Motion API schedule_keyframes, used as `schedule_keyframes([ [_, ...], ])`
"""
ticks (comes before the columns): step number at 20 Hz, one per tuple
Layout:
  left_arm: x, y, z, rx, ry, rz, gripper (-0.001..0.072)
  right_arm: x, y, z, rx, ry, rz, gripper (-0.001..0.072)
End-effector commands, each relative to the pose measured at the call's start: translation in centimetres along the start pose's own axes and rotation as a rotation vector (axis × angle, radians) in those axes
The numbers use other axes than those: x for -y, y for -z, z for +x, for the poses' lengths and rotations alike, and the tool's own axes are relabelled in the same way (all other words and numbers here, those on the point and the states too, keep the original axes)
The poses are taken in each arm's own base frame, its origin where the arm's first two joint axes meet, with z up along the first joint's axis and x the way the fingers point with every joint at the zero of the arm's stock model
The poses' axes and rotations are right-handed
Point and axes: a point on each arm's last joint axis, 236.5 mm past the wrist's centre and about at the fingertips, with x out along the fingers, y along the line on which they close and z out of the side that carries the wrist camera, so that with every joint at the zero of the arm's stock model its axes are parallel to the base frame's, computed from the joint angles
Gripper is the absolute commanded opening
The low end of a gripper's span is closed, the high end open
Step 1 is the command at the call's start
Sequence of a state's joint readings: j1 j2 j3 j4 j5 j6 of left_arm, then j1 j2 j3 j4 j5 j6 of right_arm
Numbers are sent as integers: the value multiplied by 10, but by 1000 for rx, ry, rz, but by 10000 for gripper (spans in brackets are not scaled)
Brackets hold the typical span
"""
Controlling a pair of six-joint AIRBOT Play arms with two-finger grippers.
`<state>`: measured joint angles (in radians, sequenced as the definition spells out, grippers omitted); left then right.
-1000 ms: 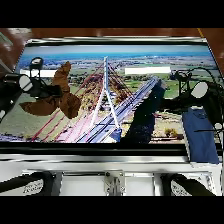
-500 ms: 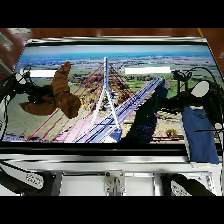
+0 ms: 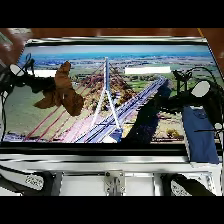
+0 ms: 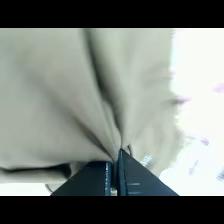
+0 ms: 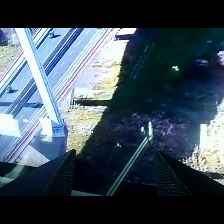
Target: Fold the shirts.
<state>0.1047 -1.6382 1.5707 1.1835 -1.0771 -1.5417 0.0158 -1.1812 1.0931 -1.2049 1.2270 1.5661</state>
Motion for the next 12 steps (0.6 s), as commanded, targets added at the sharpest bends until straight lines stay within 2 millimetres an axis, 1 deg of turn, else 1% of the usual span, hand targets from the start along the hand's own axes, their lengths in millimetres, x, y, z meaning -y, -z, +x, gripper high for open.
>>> schedule_keyframes([
  [1, 149, 2, -110, 180, 232, 263, 42, -4, -2, -8, 19, -7, -8, 620],
  [2, 196, 14, -150, 244, 305, 339, 42, -8, -6, -18, 53, -9, -21, 620],
  [3, 234, 30, -186, 305, 372, 405, 42, -13, -11, -34, 98, -9, -53, 620],
  [4, 270, 49, -223, 364, 447, 465, 42, -17, -20, -55, 163, 9, -107, 621],
  [5, 298, 67, -253, 408, 517, 500, 42, -19, -28, -80, 232, 37, -157, 621],
  [6, 320, 86, -280, 435, 588, 522, 42, -20, -37, -110, 316, 76, -195, 621],
  [7, 336, 105, -295, 429, 641, 537, 42, -22, -43, -140, 397, 112, -224, 621],
  [8, 348, 124, -301, 402, 678, 569, 42, -25, -46, -164, 458, 134, -239, 621],
  [9, 355, 142, -297, 358, 693, 600, 42, -30, -43, -182, 497, 135, -248, 621],
  [10, 358, 156, -284, 308, 687, 612, 42, -32, -35, -189, 498, 134, -250, 621],
  [11, 357, 169, -261, 247, 657, 604, 42, -30, -22, -186, 449, 137, -249, 621],
  [12, 352, 184, -233, 181, 621, 599, 42, -24, -5, -178, 367, 147, -243, 621],
])
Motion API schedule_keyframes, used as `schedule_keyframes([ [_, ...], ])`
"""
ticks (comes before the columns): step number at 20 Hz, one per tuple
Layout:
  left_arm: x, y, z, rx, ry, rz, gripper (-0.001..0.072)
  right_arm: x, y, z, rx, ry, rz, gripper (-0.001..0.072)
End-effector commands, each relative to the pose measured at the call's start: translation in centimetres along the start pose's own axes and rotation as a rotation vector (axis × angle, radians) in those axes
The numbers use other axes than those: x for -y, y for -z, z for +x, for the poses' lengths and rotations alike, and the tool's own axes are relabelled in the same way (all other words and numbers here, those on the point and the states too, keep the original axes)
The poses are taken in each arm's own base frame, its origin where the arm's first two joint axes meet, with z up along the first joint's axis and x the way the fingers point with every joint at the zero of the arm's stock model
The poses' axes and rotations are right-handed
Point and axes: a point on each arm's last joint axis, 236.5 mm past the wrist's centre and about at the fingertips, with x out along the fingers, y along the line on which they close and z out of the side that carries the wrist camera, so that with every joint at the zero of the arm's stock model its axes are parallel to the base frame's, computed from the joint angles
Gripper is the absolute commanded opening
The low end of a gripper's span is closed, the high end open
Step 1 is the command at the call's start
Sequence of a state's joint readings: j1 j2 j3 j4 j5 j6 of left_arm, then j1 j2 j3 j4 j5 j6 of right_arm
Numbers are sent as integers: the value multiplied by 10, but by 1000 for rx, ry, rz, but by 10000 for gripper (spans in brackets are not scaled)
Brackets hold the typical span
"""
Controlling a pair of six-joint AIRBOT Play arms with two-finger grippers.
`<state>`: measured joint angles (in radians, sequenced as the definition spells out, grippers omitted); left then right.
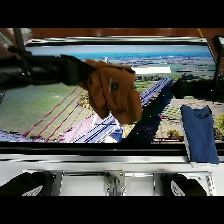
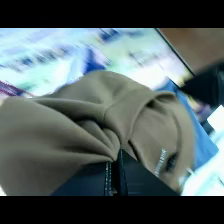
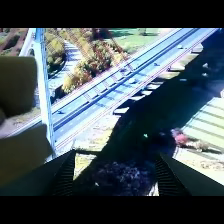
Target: Fold the shirts.
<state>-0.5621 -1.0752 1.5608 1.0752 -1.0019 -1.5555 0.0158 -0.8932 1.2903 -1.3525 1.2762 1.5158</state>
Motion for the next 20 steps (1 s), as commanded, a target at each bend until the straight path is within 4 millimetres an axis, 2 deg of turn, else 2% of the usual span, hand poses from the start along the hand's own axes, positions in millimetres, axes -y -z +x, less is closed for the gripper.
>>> schedule_keyframes([
  [1, 13, 68, 35, -170, 16, -28, 42, 7, 34, -22, -124, 45, -24, 621],
  [3, -10, 137, 72, -338, -21, -99, 43, 10, 54, -9, -209, 45, -12, 621],
  [6, -38, 234, 119, -501, -82, -222, 42, -9, 85, 28, -302, -67, 49, 621],
  [8, -46, 276, 135, -590, -86, -324, 44, -18, 113, 58, -374, -128, 110, 622],
  [9, -50, 283, 138, -614, -93, -348, 117, -19, 128, 73, -407, -144, 138, 623],
  [10, -58, 281, 137, -616, -103, -365, 442, -20, 139, 85, -434, -156, 161, 623],
  [11, -68, 273, 131, -617, -116, -386, 649, -21, 150, 96, -465, -171, 172, 630],
  [13, -100, 254, 101, -649, -140, -401, 653, -19, 164, 111, -529, -177, 174, 635],
  [15, -139, 251, 57, -681, -212, -434, 651, -16, 174, 126, -579, -187, 160, 634],
  [16, -156, 256, 39, -686, -255, -466, 651, -17, 180, 133, -611, -200, 168, 634],
  [18, -174, 275, 17, -683, -296, -555, 652, -28, 190, 147, -661, -272, 177, 634],
  [20, -171, 307, 15, -724, -285, -636, 652, -38, 195, 160, -687, -331, 204, 634],
])
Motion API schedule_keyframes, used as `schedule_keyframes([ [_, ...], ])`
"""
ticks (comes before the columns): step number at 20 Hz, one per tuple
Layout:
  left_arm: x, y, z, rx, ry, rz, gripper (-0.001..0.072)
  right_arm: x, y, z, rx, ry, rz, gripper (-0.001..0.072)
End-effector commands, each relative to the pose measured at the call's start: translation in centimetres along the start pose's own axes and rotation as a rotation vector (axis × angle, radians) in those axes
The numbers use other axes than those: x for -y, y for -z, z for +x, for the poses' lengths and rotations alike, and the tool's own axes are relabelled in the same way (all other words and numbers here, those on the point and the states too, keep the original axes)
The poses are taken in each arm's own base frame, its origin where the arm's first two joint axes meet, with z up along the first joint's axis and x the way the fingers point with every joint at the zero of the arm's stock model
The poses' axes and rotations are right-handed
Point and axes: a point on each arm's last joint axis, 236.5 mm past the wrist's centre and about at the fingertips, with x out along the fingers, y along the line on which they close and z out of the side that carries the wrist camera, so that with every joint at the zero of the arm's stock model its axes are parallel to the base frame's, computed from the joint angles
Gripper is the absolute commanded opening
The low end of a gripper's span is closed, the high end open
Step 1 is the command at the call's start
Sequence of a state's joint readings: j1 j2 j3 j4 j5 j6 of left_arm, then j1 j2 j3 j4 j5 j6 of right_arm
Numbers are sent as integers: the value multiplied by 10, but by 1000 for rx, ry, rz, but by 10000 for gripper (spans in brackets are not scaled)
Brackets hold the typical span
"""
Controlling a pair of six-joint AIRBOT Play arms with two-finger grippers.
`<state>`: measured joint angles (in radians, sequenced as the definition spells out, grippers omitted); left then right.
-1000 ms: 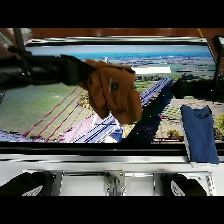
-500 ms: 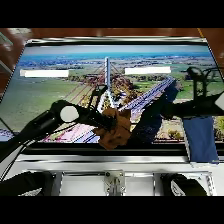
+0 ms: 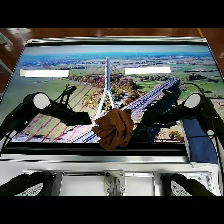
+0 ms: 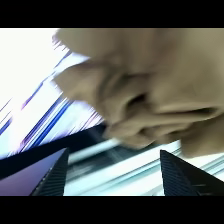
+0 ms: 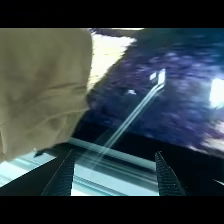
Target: Fold the shirts.
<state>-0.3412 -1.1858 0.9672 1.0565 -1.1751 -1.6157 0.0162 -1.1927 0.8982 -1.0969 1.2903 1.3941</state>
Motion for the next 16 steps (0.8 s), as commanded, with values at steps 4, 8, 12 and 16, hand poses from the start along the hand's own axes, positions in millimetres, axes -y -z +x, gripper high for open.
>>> schedule_keyframes([
  [4, -11, 31, 63, -6, 103, -216, 652, -9, 0, 47, -118, -144, 48, 634],
  [8, 10, 23, 111, 26, 133, -268, 651, -11, 1, 55, -141, -174, 77, 634],
  [12, 11, 8, 134, 79, 140, -344, 539, -12, 5, 56, -163, -181, 81, 634],
  [16, 10, -13, 133, 144, 136, -305, 53, -25, 6, 67, -179, -207, 75, 634],
])
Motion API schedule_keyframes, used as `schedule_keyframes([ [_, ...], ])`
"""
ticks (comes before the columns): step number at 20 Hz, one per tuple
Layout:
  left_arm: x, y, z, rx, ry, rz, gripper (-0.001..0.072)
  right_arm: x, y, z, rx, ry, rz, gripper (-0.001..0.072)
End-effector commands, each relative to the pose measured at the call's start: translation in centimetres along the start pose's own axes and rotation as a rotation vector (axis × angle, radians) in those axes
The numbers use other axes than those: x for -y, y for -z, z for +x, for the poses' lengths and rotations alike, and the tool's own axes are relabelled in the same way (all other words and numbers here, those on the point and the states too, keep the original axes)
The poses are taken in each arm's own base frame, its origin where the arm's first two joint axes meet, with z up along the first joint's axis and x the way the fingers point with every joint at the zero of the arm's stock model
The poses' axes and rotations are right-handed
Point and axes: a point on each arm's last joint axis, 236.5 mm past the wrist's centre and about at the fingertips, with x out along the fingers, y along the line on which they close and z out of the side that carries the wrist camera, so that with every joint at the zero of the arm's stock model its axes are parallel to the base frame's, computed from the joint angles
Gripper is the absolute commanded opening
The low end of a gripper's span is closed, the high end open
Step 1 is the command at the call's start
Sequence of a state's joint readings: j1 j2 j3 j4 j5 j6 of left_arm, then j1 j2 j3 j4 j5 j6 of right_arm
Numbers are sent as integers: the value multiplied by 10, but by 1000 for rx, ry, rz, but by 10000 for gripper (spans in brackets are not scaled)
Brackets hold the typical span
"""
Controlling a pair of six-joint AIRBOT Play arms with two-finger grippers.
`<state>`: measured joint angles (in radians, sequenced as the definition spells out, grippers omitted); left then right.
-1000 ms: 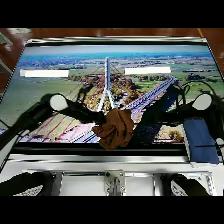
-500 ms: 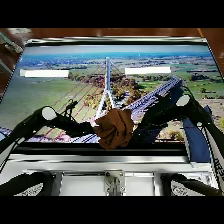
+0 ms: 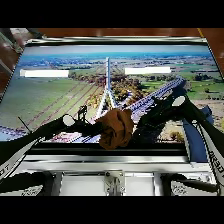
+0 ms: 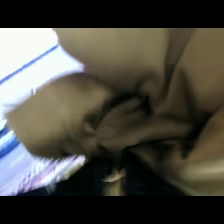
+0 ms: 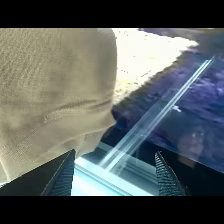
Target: Fold the shirts.
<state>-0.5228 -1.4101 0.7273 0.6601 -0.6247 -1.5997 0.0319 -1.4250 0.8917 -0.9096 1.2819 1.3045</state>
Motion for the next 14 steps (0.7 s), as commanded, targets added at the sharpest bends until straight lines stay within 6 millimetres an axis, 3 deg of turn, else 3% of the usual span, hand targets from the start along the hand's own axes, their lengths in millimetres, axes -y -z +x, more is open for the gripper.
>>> schedule_keyframes([
  [1, 10, -20, 3, 67, 21, 52, 44, -13, 0, 16, -24, -37, -7, 634],
  [5, 22, -23, -11, 66, 47, 110, 43, -27, -18, 52, 9, -71, 10, 634],
  [9, 32, -23, -31, 76, 68, 172, 43, -24, -46, 61, 104, -89, 91, 626],
  [12, 43, -31, -42, 126, 88, 221, 43, -19, -61, 62, 163, -82, 146, 368],
  [14, 45, -31, -44, 132, 92, 231, 43, -17, -62, 65, 161, -83, 153, 84],
])
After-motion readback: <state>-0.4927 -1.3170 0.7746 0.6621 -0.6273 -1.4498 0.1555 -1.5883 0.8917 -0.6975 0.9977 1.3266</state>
